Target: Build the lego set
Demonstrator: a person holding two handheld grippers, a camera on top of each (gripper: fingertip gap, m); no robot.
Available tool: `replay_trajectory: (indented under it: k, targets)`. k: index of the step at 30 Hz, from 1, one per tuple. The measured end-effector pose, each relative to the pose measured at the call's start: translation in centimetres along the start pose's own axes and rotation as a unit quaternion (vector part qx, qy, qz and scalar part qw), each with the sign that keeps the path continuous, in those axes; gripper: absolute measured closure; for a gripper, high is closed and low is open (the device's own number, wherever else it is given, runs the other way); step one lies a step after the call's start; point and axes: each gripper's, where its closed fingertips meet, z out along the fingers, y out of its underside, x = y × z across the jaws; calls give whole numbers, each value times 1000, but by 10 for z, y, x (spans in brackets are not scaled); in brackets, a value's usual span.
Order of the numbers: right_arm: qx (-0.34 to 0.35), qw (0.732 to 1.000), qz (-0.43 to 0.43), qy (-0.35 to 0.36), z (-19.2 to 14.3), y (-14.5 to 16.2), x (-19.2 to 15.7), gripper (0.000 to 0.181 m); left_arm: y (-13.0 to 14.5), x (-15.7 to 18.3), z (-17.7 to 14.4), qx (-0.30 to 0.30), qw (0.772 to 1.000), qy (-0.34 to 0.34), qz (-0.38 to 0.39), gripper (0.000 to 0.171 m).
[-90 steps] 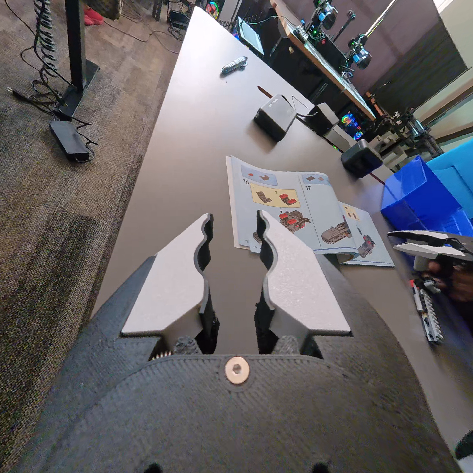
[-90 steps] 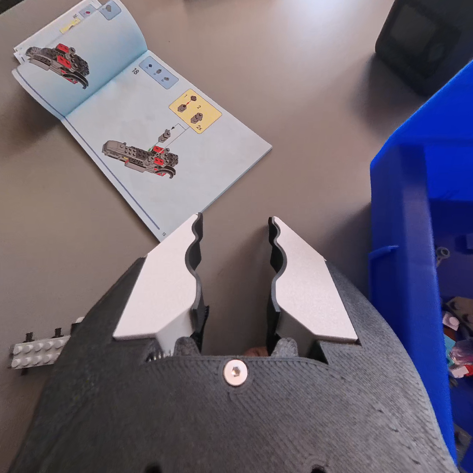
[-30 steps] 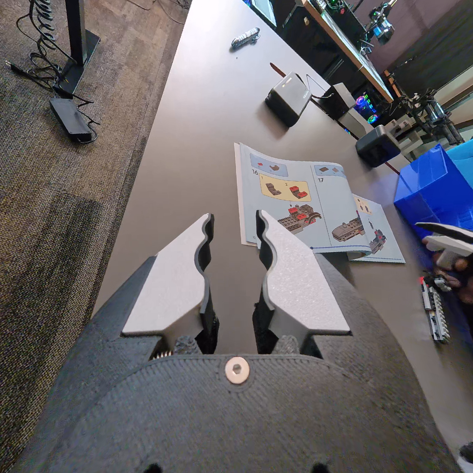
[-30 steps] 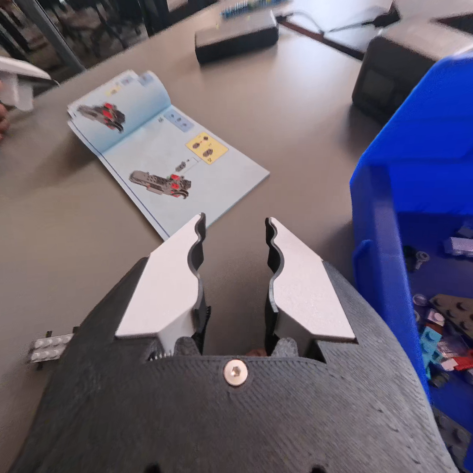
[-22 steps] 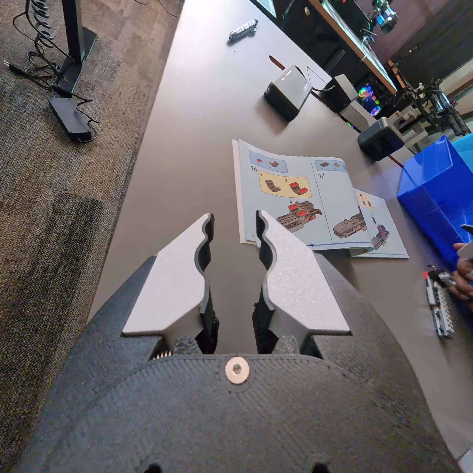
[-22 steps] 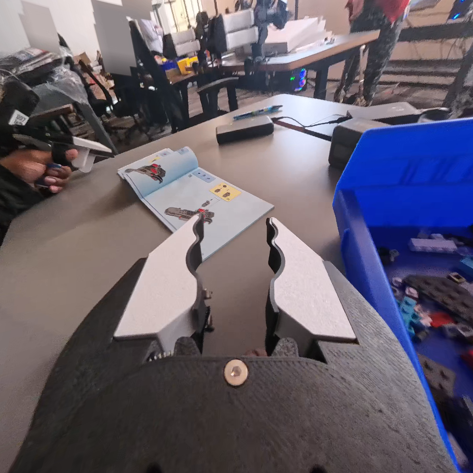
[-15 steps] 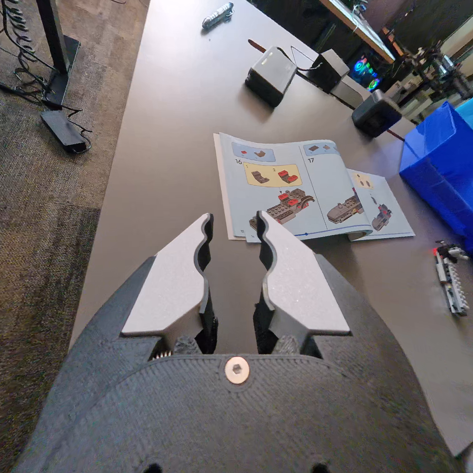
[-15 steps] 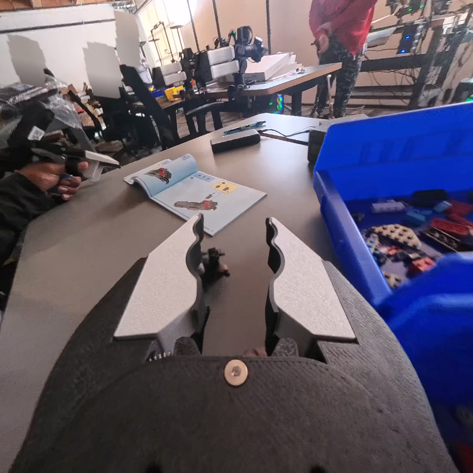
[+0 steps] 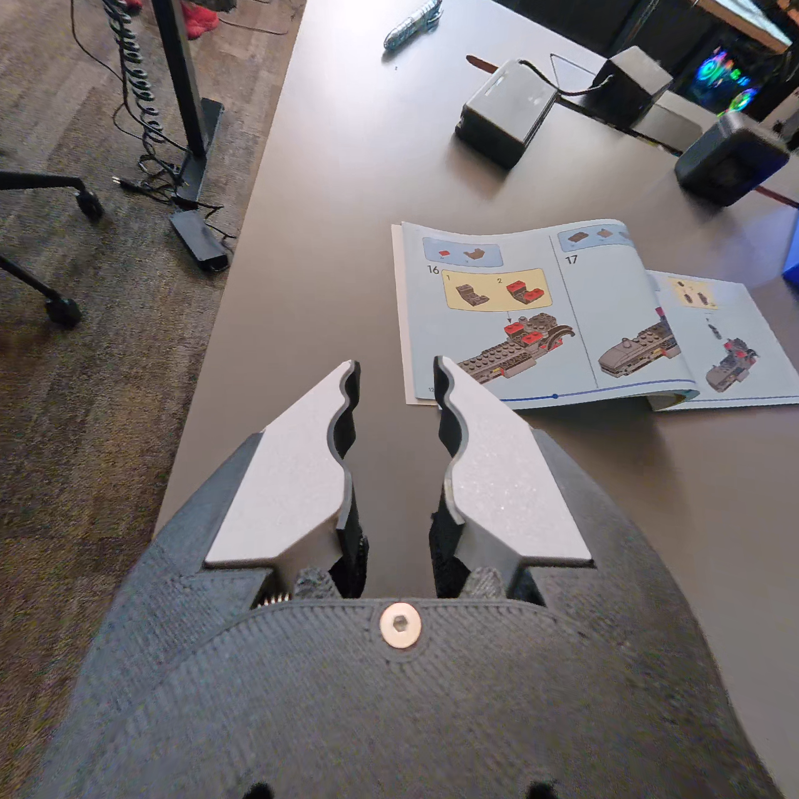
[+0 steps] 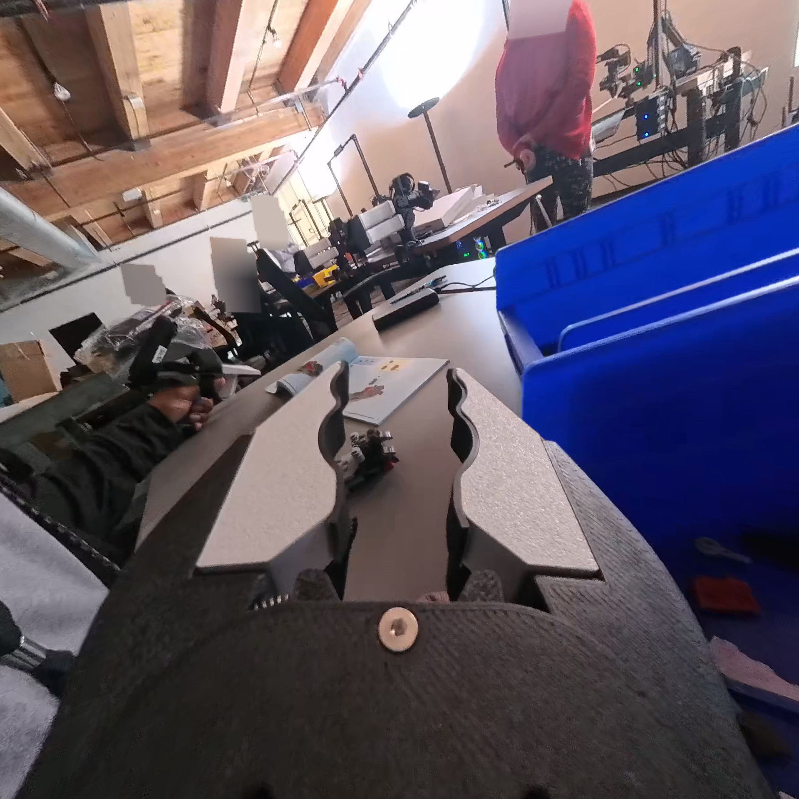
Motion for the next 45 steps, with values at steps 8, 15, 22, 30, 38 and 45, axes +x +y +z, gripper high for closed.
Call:
replay_trajectory:
  k: [8,15,22,30,38,45]
  targets:
    - [-19,999,25,19,5,5,9,136,-83,174,18,40,986,127,105,137]
    - [-54,998,15,-7,14,19,-9,136,-75,522,130,-126,846,351,380,136]
    - [-45,998,33,-22,-6,19,-17,135,0,581,269,-297,798,282,441,137]
    - [-70,996,48,-38,-5,26,-22,135,14,581,305,-323,802,259,431,137]
    - [-30,996,65,-43,-13,15,-19,135,25,585,309,-329,784,259,458,153]
    - [-13,996,71,-54,-16,10,-20,133,-22,577,215,-219,827,354,378,154]
